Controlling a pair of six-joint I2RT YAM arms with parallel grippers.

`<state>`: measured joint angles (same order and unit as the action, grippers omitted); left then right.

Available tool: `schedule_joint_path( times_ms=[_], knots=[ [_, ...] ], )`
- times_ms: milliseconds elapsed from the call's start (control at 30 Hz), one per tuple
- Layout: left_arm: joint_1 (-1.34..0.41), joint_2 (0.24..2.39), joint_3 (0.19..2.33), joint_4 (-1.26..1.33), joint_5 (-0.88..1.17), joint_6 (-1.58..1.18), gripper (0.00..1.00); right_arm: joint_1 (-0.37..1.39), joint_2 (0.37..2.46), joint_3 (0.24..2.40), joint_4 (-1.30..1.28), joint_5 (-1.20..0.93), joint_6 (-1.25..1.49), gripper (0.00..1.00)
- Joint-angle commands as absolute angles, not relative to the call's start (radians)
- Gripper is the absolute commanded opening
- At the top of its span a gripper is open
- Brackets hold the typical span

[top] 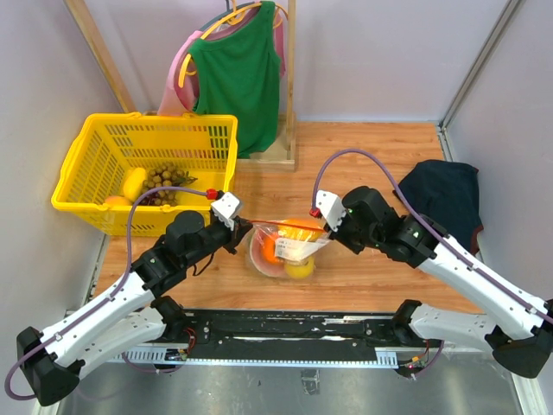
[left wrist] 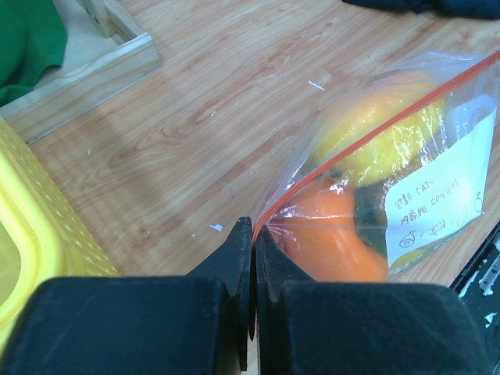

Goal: Place the food in the zip-top bag and seal the zipper
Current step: Zip the zipper food storage bag at the center of the board, then place the zipper food storage bag at the center of the board.

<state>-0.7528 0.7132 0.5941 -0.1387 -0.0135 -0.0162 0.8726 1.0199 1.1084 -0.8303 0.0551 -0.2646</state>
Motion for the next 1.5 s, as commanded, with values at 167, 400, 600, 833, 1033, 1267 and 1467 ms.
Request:
schedule_joint_path(
  times_ms=[167, 400, 600, 833, 1033, 1267, 1467],
  knots=[
    [-0.735, 0.705, 0.607, -0.133, -0.053, -0.013, 0.00, 0.789, 0.990, 1.091, -0.911, 0.153, -0.195, 0.01],
    [-0.735, 0.750, 0.627, -0.111, -0.025, -0.025, 0.00, 0.733, 1.032, 1.092, -0.894, 0.134, -0.158, 0.01],
    [-0.735, 0.851, 0.676, -0.052, 0.013, -0.037, 0.09, 0.704, 1.127, 1.128, -0.840, 0.147, -0.100, 0.01],
    [-0.735, 0.990, 0.759, -0.006, -0.048, -0.047, 0.35, 0.627, 1.227, 1.137, -0.705, 0.173, -0.028, 0.02],
    [-0.735, 1.014, 0.839, -0.007, -0.120, -0.066, 0.68, 0.533, 1.284, 1.124, -0.639, 0.149, 0.018, 0.02],
    [-0.735, 0.907, 0.929, -0.098, -0.236, -0.084, 0.92, 0.508, 1.294, 1.091, -0.636, 0.122, 0.038, 0.01],
    [-0.735, 0.794, 0.962, -0.102, -0.369, -0.054, 0.99, 0.508, 1.272, 1.033, -0.643, 0.115, 0.064, 0.01]
  ],
)
